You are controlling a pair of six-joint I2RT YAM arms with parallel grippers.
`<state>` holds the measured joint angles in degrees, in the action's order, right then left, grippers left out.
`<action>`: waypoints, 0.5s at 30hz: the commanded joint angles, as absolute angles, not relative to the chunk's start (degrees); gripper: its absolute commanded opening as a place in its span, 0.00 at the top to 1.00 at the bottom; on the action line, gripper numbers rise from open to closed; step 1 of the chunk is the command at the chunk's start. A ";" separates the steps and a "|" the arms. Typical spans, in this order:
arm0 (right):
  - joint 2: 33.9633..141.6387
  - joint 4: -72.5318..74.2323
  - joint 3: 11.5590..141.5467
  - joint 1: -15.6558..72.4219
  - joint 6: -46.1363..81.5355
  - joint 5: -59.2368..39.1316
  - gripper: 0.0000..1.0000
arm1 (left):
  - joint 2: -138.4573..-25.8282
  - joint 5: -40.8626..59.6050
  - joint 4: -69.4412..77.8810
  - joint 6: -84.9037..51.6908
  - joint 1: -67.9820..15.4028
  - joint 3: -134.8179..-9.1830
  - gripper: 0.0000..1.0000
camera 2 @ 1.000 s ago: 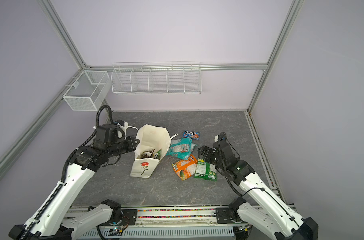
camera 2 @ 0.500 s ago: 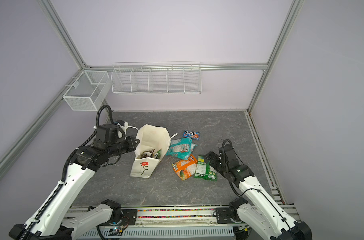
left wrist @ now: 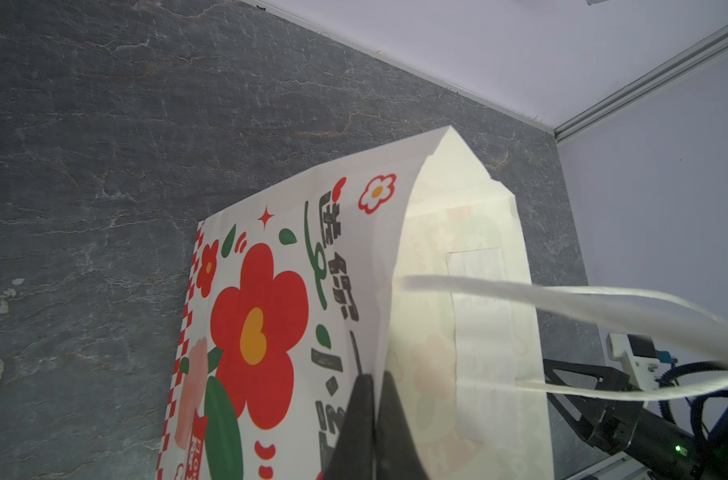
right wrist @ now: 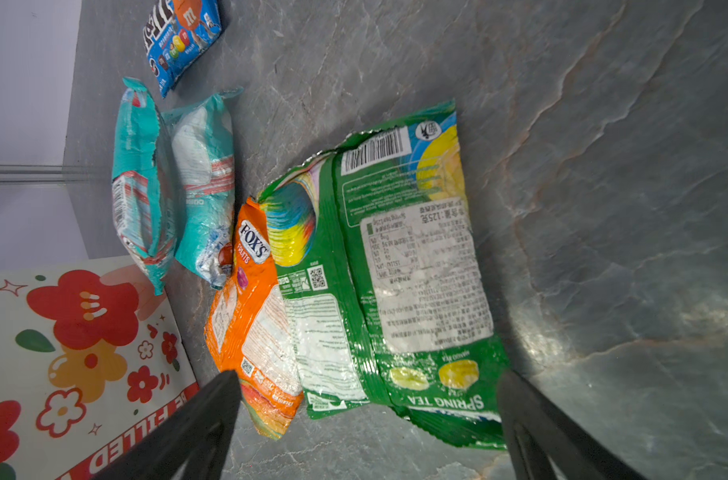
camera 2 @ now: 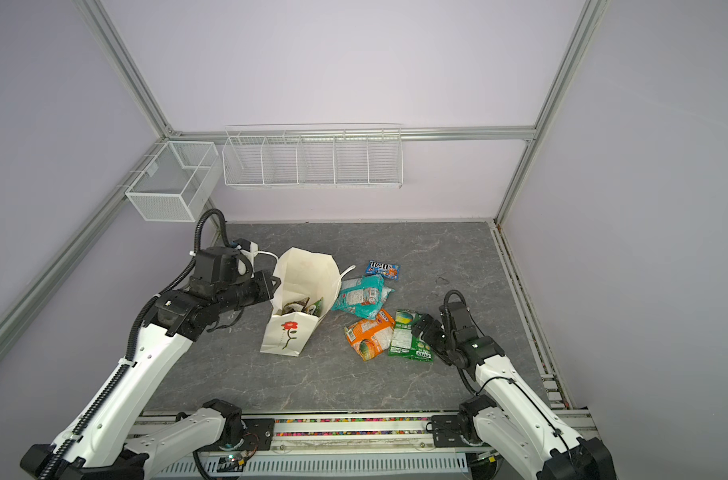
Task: Place the snacks into the paper bag
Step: 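Lower the right gripper onto the green chip bag and close it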
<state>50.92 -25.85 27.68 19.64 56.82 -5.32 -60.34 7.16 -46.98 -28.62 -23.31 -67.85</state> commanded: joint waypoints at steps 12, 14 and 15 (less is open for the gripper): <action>52.71 -21.74 22.08 18.37 59.06 -5.12 0.02 | -59.96 6.88 -46.67 -28.14 -23.57 -66.43 1.00; 52.95 -21.07 21.64 18.31 59.15 -5.59 0.02 | -59.90 6.98 -46.65 -28.16 -23.59 -66.35 1.00; 53.08 -20.77 21.39 18.37 59.24 -5.74 0.02 | -59.85 7.01 -46.58 -28.16 -23.56 -66.33 1.00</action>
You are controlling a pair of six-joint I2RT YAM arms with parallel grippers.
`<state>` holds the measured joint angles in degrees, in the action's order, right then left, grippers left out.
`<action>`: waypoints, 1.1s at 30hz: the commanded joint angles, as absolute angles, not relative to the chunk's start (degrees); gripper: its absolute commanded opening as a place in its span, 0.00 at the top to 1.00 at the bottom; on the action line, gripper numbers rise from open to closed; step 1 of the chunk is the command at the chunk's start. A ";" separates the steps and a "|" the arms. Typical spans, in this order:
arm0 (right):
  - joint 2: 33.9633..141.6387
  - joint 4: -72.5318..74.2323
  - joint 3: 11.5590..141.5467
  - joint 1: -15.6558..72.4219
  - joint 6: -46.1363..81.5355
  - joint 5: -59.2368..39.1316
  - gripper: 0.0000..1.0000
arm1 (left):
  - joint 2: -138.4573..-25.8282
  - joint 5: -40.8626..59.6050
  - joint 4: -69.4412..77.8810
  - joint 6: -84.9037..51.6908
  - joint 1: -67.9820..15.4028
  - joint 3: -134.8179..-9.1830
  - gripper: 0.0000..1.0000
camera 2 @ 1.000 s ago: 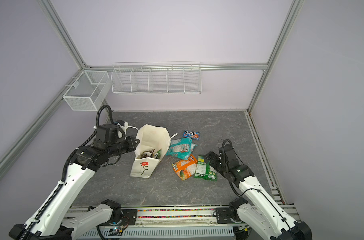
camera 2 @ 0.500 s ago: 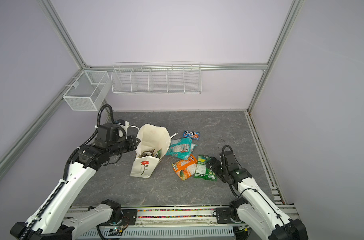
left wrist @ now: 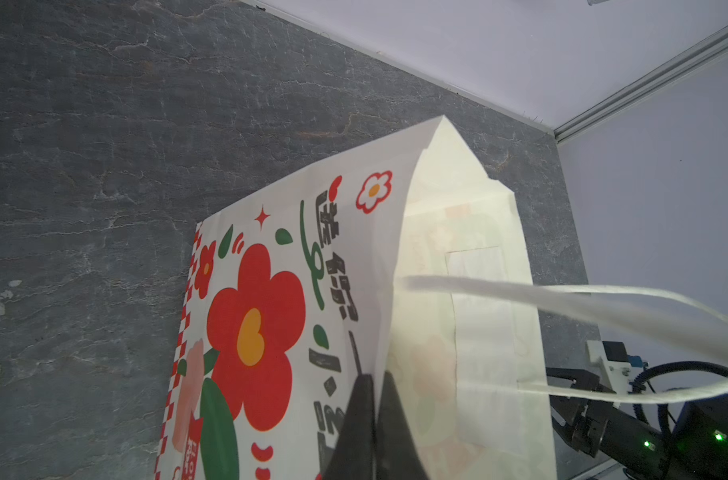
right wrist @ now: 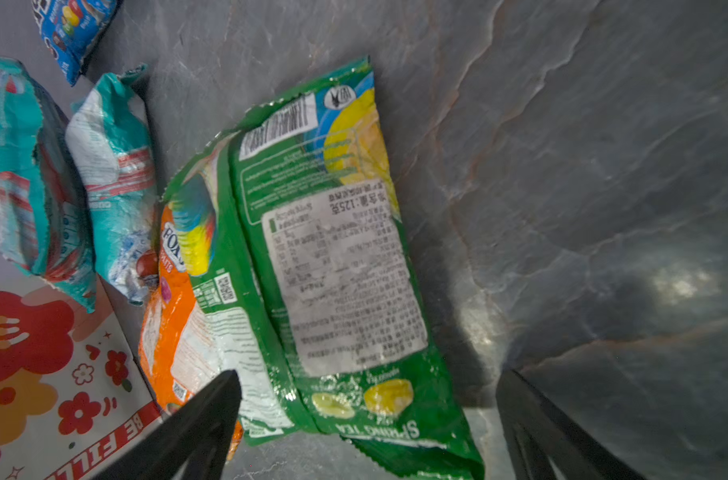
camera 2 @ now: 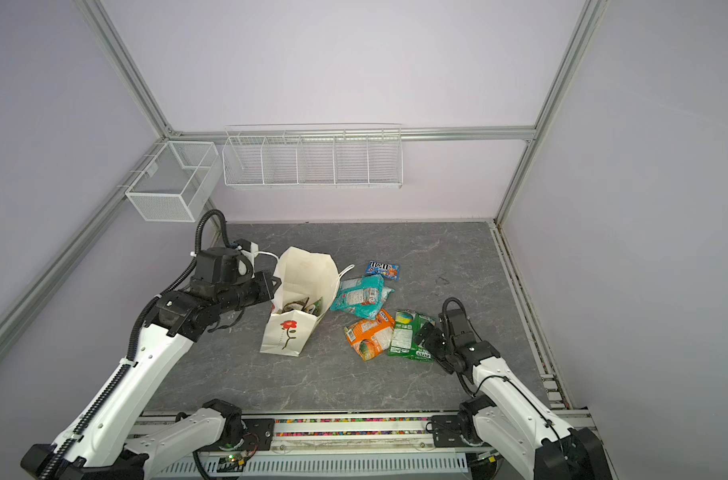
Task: Place the snacks into the paper bag
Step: 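Lower the right gripper onto the green chip bag and close it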
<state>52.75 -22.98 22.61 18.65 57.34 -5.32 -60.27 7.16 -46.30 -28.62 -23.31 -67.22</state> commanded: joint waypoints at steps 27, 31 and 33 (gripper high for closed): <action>56.19 -15.63 18.85 18.36 59.67 -8.09 0.54 | -60.29 7.12 -46.16 -28.21 -23.56 -66.36 1.00; 55.40 -16.41 19.32 18.35 59.52 -7.77 0.64 | -60.37 7.12 -46.14 -28.16 -23.56 -66.30 1.00; 54.94 -16.99 19.77 18.36 59.24 -7.48 0.70 | -60.38 7.16 -46.23 -28.18 -23.63 -66.34 1.00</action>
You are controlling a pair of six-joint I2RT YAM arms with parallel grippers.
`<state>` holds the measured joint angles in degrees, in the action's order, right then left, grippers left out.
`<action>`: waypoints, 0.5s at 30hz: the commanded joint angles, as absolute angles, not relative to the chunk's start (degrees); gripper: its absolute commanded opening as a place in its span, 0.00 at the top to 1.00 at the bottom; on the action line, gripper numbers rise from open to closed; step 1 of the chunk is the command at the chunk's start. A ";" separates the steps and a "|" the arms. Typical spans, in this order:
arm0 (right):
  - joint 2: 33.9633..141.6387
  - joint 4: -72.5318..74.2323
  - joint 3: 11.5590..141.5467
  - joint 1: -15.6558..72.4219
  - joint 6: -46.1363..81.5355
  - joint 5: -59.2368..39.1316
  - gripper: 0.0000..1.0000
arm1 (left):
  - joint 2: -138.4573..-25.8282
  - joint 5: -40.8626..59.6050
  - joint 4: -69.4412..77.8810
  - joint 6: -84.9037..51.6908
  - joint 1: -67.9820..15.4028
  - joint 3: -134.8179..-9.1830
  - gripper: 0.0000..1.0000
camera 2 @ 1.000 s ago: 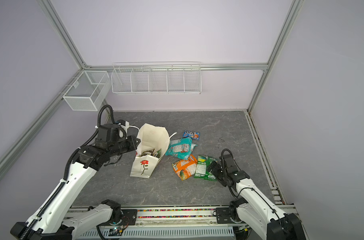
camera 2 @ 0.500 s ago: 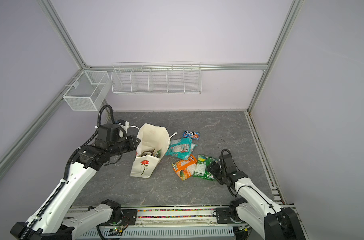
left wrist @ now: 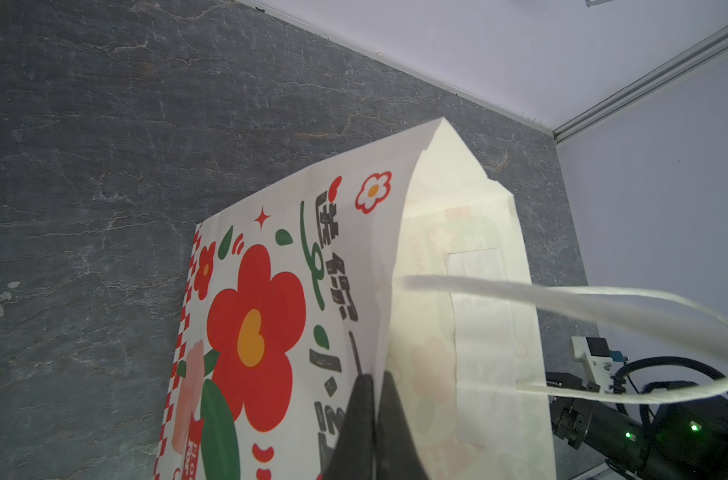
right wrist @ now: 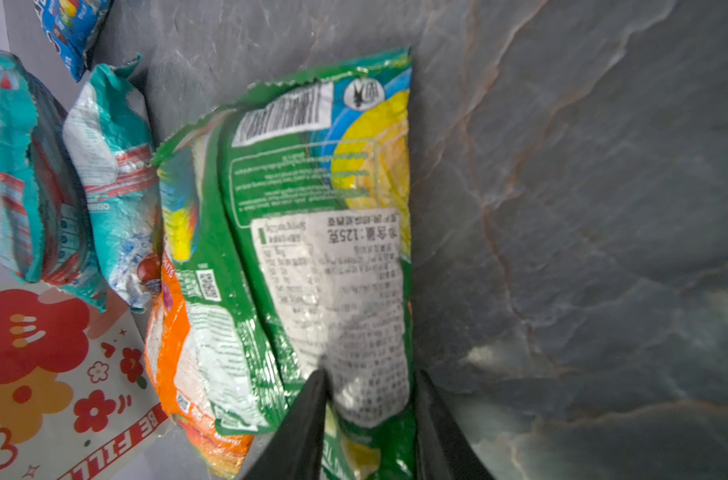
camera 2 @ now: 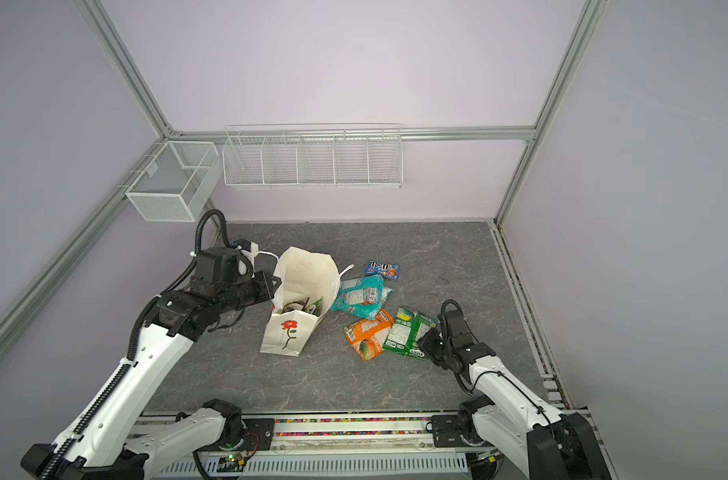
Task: Place the snacks into the paper bag
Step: 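Lower the right gripper onto the green chip bag and close it, then lift the green chip bag with the right gripper off the table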
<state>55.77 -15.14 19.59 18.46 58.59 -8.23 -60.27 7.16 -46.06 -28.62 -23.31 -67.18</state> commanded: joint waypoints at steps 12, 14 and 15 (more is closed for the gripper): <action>53.20 -18.94 22.12 18.31 58.02 -7.48 0.88 | -60.71 6.88 -46.56 -27.96 -23.56 -66.91 1.00; 52.54 -19.52 22.64 18.37 57.60 -7.47 0.90 | -60.81 6.90 -46.50 -27.97 -23.56 -67.05 1.00; 52.11 -19.83 22.94 18.37 57.36 -7.42 0.91 | -60.98 7.01 -46.49 -28.00 -23.56 -66.99 1.00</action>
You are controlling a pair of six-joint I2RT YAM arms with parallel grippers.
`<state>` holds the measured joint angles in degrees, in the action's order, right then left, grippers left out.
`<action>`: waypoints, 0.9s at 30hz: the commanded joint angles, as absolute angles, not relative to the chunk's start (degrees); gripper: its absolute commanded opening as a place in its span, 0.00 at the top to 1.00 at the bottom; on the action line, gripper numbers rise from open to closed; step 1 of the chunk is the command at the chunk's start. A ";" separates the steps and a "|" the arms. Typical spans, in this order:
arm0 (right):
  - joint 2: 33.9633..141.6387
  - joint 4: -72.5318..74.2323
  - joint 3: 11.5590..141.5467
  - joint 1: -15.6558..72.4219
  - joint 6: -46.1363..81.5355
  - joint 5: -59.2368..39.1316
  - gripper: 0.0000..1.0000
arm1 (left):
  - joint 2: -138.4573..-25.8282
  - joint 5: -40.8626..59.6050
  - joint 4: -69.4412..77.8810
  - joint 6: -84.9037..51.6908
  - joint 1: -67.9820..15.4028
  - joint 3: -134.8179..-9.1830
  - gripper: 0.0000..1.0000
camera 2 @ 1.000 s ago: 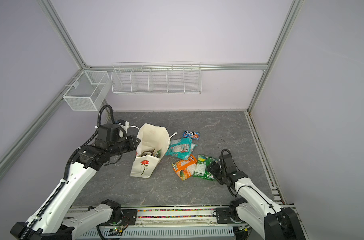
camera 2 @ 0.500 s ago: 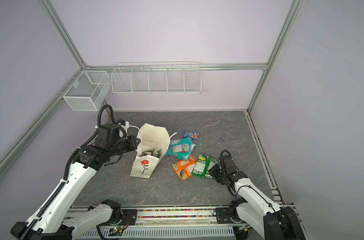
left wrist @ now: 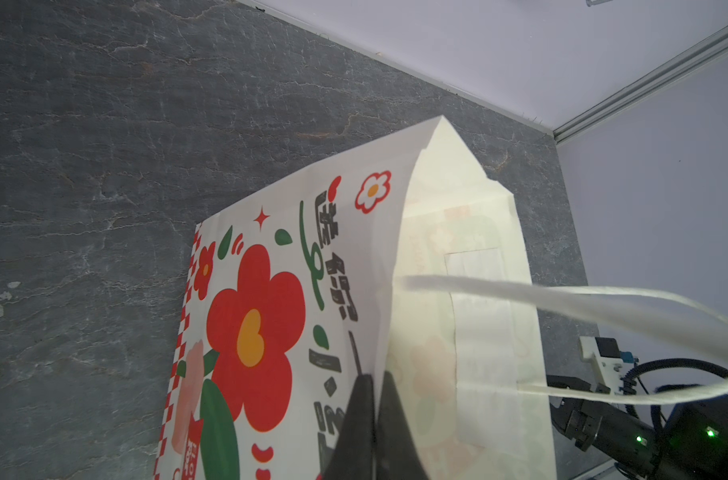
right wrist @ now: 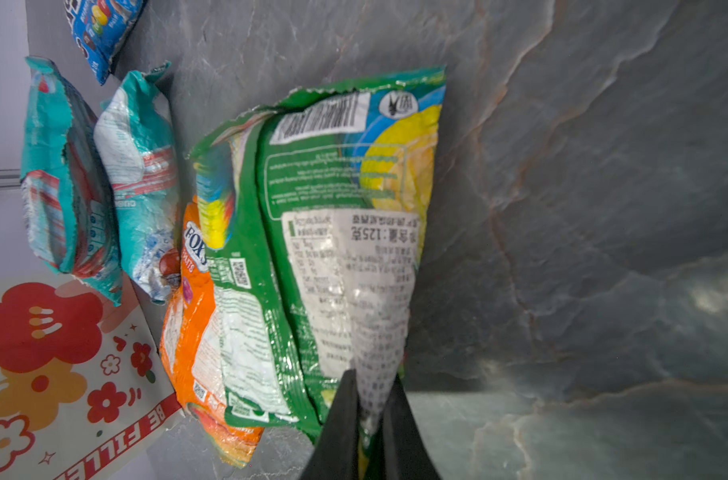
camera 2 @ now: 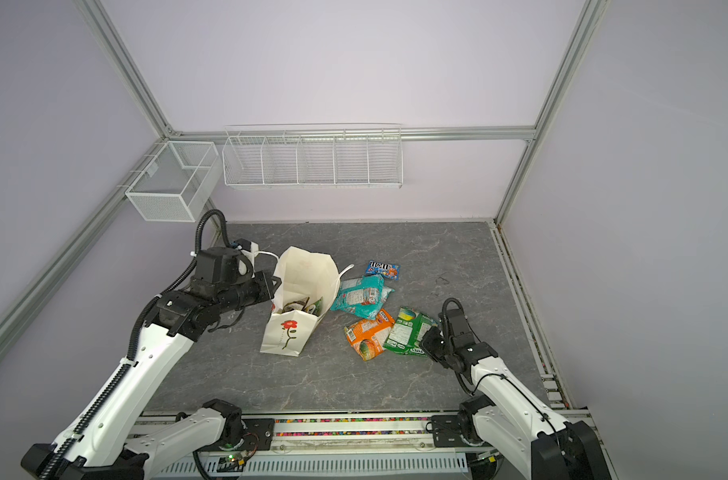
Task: Place the snacks into the paper bag
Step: 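Lift the green chip bag with the right gripper off the table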
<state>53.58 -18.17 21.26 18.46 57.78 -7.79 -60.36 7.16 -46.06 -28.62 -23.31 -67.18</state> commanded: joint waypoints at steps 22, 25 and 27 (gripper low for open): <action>50.44 -20.55 26.01 18.45 53.96 -9.07 0.94 | -60.65 7.40 -46.14 -28.35 -23.58 -66.66 1.00; 49.75 -20.96 26.80 18.50 53.88 -8.98 0.94 | -60.55 7.68 -45.99 -28.51 -23.58 -66.79 1.00; 49.25 -21.34 27.22 18.54 53.72 -8.79 0.94 | -60.47 7.76 -45.96 -28.57 -23.56 -66.88 1.00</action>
<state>50.70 -21.50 25.23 18.46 54.30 -8.62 -60.75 7.40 -45.47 -28.64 -23.31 -67.18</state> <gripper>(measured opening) 0.107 0.047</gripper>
